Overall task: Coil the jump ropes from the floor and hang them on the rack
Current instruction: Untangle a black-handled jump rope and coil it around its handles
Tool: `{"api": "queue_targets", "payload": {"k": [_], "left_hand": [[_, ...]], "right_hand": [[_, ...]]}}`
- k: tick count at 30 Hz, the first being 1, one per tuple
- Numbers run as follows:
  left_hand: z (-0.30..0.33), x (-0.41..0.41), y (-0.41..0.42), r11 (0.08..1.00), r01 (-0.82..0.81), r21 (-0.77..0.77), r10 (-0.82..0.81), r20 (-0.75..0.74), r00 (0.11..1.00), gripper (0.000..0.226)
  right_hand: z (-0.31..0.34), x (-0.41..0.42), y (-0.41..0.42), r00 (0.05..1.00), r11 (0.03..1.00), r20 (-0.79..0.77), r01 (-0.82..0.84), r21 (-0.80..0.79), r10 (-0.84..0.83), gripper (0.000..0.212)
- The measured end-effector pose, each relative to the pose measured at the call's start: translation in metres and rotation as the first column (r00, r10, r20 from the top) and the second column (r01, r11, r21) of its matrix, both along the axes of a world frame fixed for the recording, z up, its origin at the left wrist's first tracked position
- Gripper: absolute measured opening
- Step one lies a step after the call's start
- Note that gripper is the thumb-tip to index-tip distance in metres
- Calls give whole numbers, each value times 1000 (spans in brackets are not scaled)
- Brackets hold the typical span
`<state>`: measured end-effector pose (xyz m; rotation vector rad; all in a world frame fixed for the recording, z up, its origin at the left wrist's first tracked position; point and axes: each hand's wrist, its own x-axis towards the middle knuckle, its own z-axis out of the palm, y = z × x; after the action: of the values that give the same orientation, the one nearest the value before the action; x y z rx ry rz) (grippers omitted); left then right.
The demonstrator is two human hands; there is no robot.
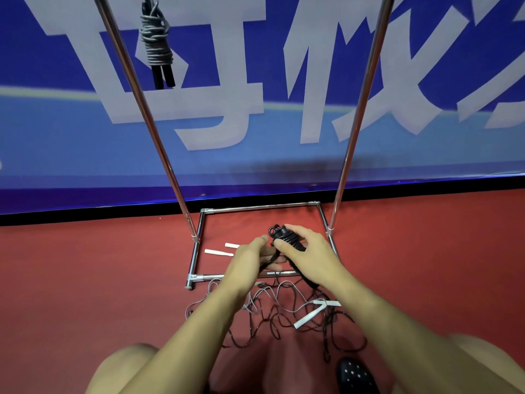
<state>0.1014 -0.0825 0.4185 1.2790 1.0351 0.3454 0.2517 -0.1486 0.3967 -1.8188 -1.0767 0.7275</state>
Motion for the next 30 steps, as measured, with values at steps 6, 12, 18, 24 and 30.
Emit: {"api": "queue_targets", "payload": {"k": [6, 12, 18, 24, 30], "left_hand": [[-1, -3, 8, 1000, -12, 12, 12, -7, 1000, 58], [3, -6, 3, 996, -14, 83, 16, -22, 1000, 62], [7, -7, 6, 998, -68, 3, 68, 47, 997, 46], [8, -4, 8, 995, 6, -101, 19, 244, 970, 50], [14, -6, 8, 985, 95, -145, -55, 261, 964, 50]], "right_hand": [[6, 4, 1, 994, 992, 14, -110, -65, 111, 47], [7, 7, -1, 987, 994, -115, -105, 36, 108, 43], [23, 7, -6, 936, 989, -321, -125, 75, 143, 39], [40, 8, -10, 732, 979, -669, -201, -31, 130, 50], [49, -6, -18, 542, 964, -831, -266, -23, 129, 55]]}}
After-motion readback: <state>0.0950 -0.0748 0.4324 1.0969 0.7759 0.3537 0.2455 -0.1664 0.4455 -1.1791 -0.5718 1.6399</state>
